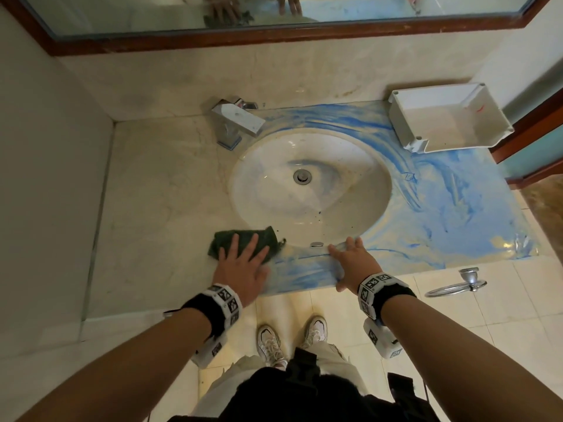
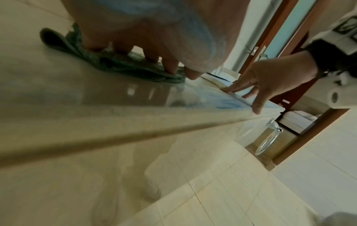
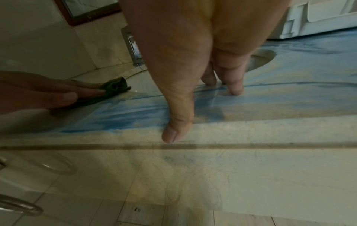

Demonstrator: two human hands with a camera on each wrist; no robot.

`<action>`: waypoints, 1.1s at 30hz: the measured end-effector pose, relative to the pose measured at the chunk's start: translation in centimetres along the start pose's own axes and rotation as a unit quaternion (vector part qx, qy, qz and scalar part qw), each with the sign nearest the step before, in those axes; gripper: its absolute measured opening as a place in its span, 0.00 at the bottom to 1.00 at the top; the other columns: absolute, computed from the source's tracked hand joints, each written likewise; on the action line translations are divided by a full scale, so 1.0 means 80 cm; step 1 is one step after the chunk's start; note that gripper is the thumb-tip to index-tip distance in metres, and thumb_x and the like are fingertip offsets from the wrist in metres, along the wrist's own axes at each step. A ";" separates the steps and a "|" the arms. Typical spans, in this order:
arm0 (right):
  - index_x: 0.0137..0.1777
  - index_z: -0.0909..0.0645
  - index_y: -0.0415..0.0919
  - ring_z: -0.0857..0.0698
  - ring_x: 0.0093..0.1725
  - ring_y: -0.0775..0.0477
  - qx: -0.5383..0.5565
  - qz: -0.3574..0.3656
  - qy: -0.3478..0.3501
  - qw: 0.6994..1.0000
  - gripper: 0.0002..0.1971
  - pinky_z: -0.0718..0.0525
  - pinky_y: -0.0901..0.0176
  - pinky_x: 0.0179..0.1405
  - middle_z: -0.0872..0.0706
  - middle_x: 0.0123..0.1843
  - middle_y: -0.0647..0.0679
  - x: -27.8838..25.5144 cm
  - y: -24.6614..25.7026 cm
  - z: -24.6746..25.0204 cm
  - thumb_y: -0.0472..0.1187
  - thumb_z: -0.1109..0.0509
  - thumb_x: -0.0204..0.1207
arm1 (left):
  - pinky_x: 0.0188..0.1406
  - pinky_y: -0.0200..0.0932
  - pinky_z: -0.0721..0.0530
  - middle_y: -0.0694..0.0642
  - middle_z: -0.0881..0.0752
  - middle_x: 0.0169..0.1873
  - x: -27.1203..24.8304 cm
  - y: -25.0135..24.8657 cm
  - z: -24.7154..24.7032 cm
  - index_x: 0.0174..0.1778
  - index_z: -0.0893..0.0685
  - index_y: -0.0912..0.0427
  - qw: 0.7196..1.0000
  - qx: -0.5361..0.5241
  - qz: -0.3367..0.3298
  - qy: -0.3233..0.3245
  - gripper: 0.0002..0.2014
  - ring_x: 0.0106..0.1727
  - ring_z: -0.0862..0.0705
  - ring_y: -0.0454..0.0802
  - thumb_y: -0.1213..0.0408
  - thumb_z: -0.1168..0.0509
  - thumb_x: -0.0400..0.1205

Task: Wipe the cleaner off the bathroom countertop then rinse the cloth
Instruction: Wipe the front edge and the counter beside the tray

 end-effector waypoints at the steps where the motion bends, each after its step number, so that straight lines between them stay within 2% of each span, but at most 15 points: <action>1: 0.84 0.44 0.53 0.51 0.82 0.29 0.000 0.001 -0.003 1.000 0.54 0.26 0.40 0.73 0.45 0.81 0.36 -0.001 0.000 0.000 0.48 0.15 0.61 | 0.77 0.73 0.45 0.48 0.47 0.85 -0.009 -0.003 -0.005 0.82 0.38 0.39 1.000 -0.004 -0.018 -0.001 0.35 0.84 0.49 0.67 0.40 0.69 0.79; 4: 0.82 0.42 0.53 0.49 0.81 0.31 -0.002 0.004 -0.011 1.000 0.53 0.22 0.40 0.70 0.42 0.78 0.37 -0.003 0.000 0.002 0.49 0.15 0.59 | 0.79 0.69 0.42 0.46 0.47 0.85 -0.019 0.019 -0.010 0.82 0.39 0.38 0.999 -0.009 -0.033 0.007 0.34 0.85 0.48 0.63 0.40 0.69 0.79; 7: 0.82 0.42 0.53 0.51 0.82 0.29 0.001 0.006 -0.010 1.000 0.53 0.24 0.39 0.72 0.43 0.79 0.36 -0.004 0.001 0.002 0.48 0.15 0.60 | 0.80 0.67 0.43 0.45 0.51 0.86 -0.013 0.072 -0.001 0.83 0.44 0.37 0.998 -0.031 0.050 -0.018 0.33 0.85 0.50 0.61 0.39 0.70 0.81; 9: 0.83 0.43 0.53 0.53 0.83 0.28 0.004 0.004 -0.006 1.000 0.54 0.28 0.39 0.75 0.46 0.81 0.35 -0.004 0.001 0.001 0.48 0.15 0.61 | 0.82 0.66 0.47 0.45 0.54 0.86 -0.007 0.104 0.007 0.84 0.46 0.37 0.990 -0.080 0.116 -0.023 0.28 0.85 0.53 0.60 0.41 0.64 0.86; 12: 0.84 0.44 0.52 0.54 0.83 0.27 0.004 0.006 -0.006 1.000 0.54 0.30 0.39 0.76 0.46 0.81 0.34 -0.003 0.001 0.000 0.48 0.15 0.61 | 0.82 0.68 0.49 0.47 0.55 0.86 -0.013 0.116 0.006 0.85 0.47 0.39 0.983 -0.110 0.145 -0.019 0.27 0.85 0.55 0.61 0.43 0.60 0.88; 14: 0.84 0.44 0.53 0.54 0.83 0.28 0.002 0.006 -0.008 1.000 0.54 0.29 0.40 0.76 0.45 0.81 0.35 -0.002 0.000 0.000 0.48 0.15 0.61 | 0.80 0.70 0.45 0.49 0.52 0.86 -0.030 0.104 -0.008 0.85 0.45 0.40 0.986 -0.092 0.136 -0.007 0.28 0.85 0.52 0.64 0.42 0.62 0.87; 17: 0.83 0.44 0.53 0.53 0.82 0.28 -0.001 0.007 -0.007 1.000 0.54 0.27 0.40 0.74 0.45 0.80 0.36 -0.001 -0.001 -0.001 0.49 0.15 0.60 | 0.70 0.74 0.31 0.53 0.38 0.83 -0.080 0.060 -0.047 0.81 0.33 0.43 0.997 -0.036 0.065 0.008 0.30 0.81 0.38 0.71 0.41 0.61 0.84; 19: 0.83 0.44 0.53 0.53 0.82 0.28 -0.001 0.008 -0.007 1.000 0.54 0.26 0.40 0.74 0.45 0.80 0.36 0.000 0.000 -0.001 0.49 0.15 0.60 | 0.66 0.73 0.26 0.52 0.32 0.81 -0.108 0.041 -0.068 0.78 0.28 0.43 1.000 -0.020 0.014 0.013 0.29 0.78 0.32 0.69 0.41 0.61 0.85; 22: 0.83 0.43 0.53 0.52 0.82 0.28 -0.003 0.008 -0.010 1.000 0.54 0.25 0.39 0.73 0.44 0.80 0.35 0.000 -0.001 -0.001 0.49 0.14 0.59 | 0.66 0.71 0.25 0.50 0.31 0.80 -0.116 0.054 -0.075 0.77 0.27 0.41 0.999 -0.015 -0.026 0.016 0.30 0.78 0.30 0.66 0.41 0.65 0.86; 24: 0.82 0.43 0.54 0.51 0.82 0.28 -0.005 0.009 -0.011 1.000 0.54 0.25 0.39 0.72 0.43 0.79 0.35 0.000 -0.001 -0.001 0.49 0.14 0.59 | 0.71 0.71 0.29 0.50 0.35 0.82 -0.109 0.082 -0.069 0.79 0.30 0.42 1.000 -0.021 -0.005 -0.006 0.31 0.80 0.34 0.65 0.41 0.67 0.86; 27: 0.82 0.43 0.54 0.49 0.81 0.28 -0.009 0.013 -0.014 1.000 0.54 0.26 0.39 0.73 0.42 0.79 0.35 0.000 -0.001 -0.002 0.50 0.14 0.59 | 0.79 0.68 0.43 0.49 0.47 0.85 -0.102 0.119 -0.063 0.83 0.41 0.42 0.992 -0.073 0.102 -0.010 0.35 0.85 0.48 0.64 0.40 0.72 0.81; 28: 0.82 0.43 0.54 0.49 0.81 0.28 -0.010 0.014 -0.016 1.000 0.54 0.26 0.39 0.74 0.42 0.79 0.35 -0.001 -0.001 -0.002 0.50 0.14 0.59 | 0.80 0.69 0.45 0.49 0.48 0.85 -0.101 0.122 -0.063 0.83 0.41 0.42 0.988 -0.085 0.125 -0.012 0.35 0.85 0.49 0.65 0.40 0.72 0.81; 30: 0.83 0.43 0.54 0.49 0.81 0.28 -0.010 0.014 -0.015 1.000 0.54 0.26 0.39 0.74 0.42 0.79 0.35 -0.001 0.000 -0.002 0.50 0.14 0.59 | 0.76 0.73 0.42 0.53 0.41 0.84 -0.105 0.110 -0.059 0.82 0.35 0.44 0.987 -0.088 0.136 -0.010 0.34 0.83 0.43 0.70 0.41 0.67 0.82; 33: 0.82 0.42 0.54 0.48 0.81 0.29 -0.011 0.016 -0.017 1.000 0.54 0.23 0.39 0.70 0.40 0.77 0.35 -0.002 0.000 0.000 0.49 0.14 0.58 | 0.70 0.76 0.33 0.55 0.34 0.81 -0.112 0.068 -0.069 0.78 0.27 0.46 0.995 -0.050 0.087 -0.016 0.30 0.79 0.35 0.72 0.42 0.62 0.85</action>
Point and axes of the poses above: each hand's wrist, its own x-axis towards the middle knuckle, its own z-axis out of the back of the hand, y = z × x, the point moved 5 cm from there along x, towards the middle knuckle
